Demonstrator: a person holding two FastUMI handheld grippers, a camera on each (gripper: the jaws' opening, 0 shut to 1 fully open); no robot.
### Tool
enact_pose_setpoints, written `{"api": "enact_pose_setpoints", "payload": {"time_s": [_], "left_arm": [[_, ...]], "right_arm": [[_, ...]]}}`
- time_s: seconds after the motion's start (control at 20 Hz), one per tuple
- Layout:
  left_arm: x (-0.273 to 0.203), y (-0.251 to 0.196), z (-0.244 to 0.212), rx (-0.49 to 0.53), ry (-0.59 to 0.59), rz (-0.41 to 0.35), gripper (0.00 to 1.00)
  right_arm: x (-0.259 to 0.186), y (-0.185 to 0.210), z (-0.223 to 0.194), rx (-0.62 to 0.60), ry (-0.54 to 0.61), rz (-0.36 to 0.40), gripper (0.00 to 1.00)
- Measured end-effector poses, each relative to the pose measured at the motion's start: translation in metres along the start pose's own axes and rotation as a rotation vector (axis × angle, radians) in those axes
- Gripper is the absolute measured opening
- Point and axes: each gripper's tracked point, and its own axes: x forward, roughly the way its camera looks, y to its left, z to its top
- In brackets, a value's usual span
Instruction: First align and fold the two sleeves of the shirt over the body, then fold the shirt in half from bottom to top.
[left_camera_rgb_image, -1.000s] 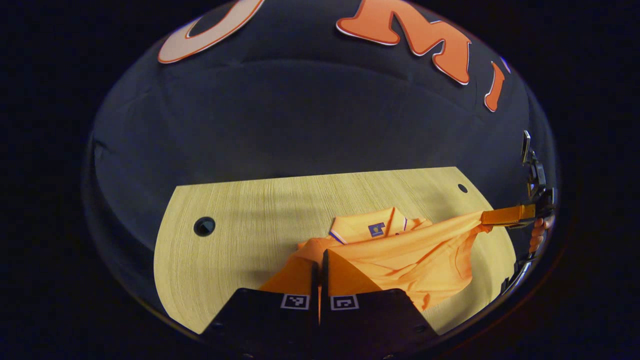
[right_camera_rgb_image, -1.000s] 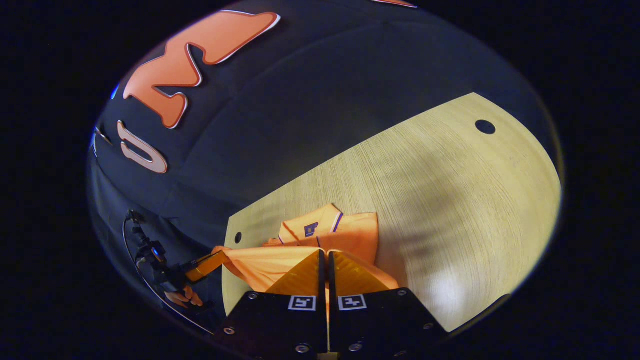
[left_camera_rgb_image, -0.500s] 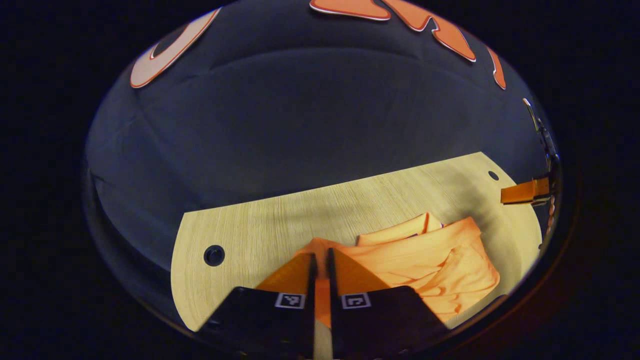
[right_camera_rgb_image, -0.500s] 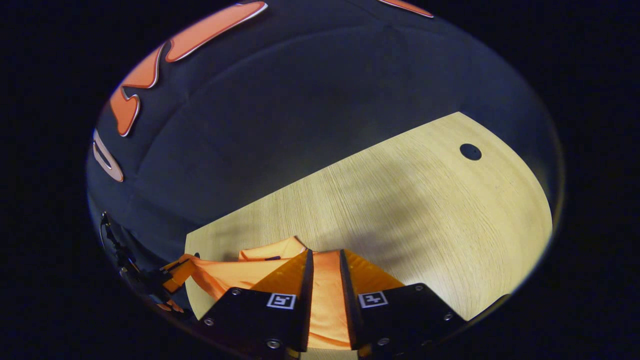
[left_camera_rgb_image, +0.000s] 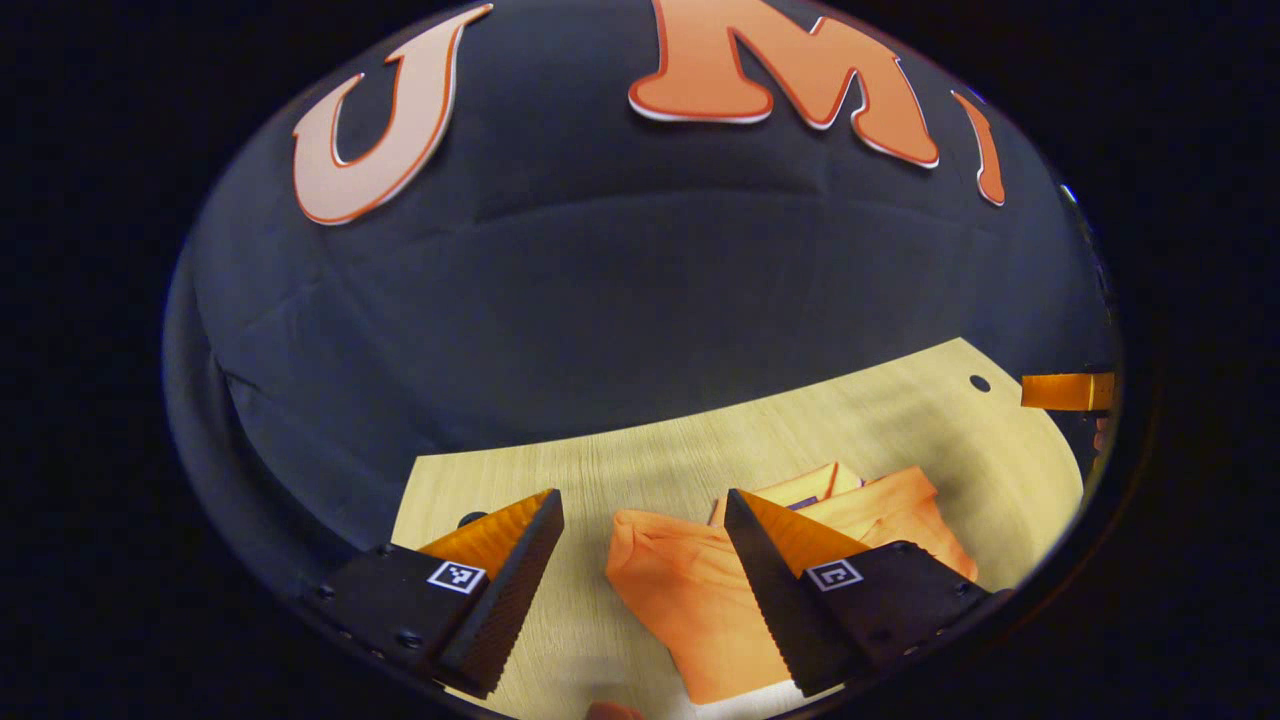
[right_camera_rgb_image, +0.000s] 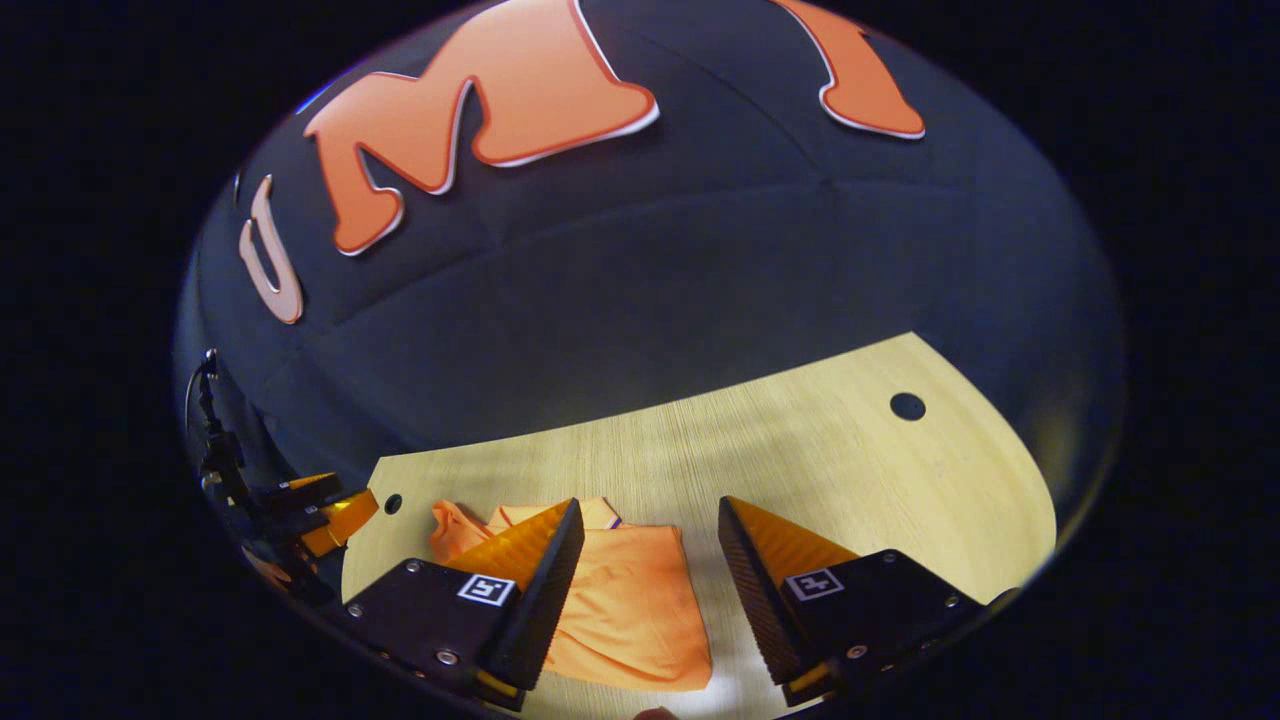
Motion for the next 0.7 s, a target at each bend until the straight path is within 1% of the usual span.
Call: {"api": "enact_pose_setpoints", "payload": {"time_s": [0.05, 0.25, 0.4, 0.45, 0.5, 0.55, 0.7], "left_arm": [[-0.017, -0.003, 0.008, -0.001, -0.031, 0.006, 1.0], [-0.092, -0.012, 0.035, -0.015, -0.164, 0.021, 1.0], [-0.148, -0.018, 0.046, -0.046, -0.232, 0.04, 1.0], [-0.169, -0.021, 0.051, -0.058, -0.27, 0.044, 1.0], [-0.187, -0.027, 0.056, -0.067, -0.303, 0.031, 1.0], [-0.203, -0.03, 0.055, -0.07, -0.325, 0.033, 0.99], [-0.242, -0.036, 0.052, -0.073, -0.379, 0.055, 0.99]], "right_arm": [[-0.012, 0.001, 0.004, -0.02, -0.023, -0.002, 0.87], [-0.063, 0.012, 0.022, -0.106, -0.128, 0.019, 0.91], [-0.102, 0.02, 0.032, -0.162, -0.2, 0.034, 0.92], [-0.112, 0.025, 0.032, -0.174, -0.223, 0.046, 0.92], [-0.122, 0.028, 0.034, -0.181, -0.248, 0.057, 0.92], [-0.135, 0.031, 0.036, -0.187, -0.267, 0.07, 0.93], [-0.171, 0.031, 0.036, -0.2, -0.322, 0.09, 0.93]]}}
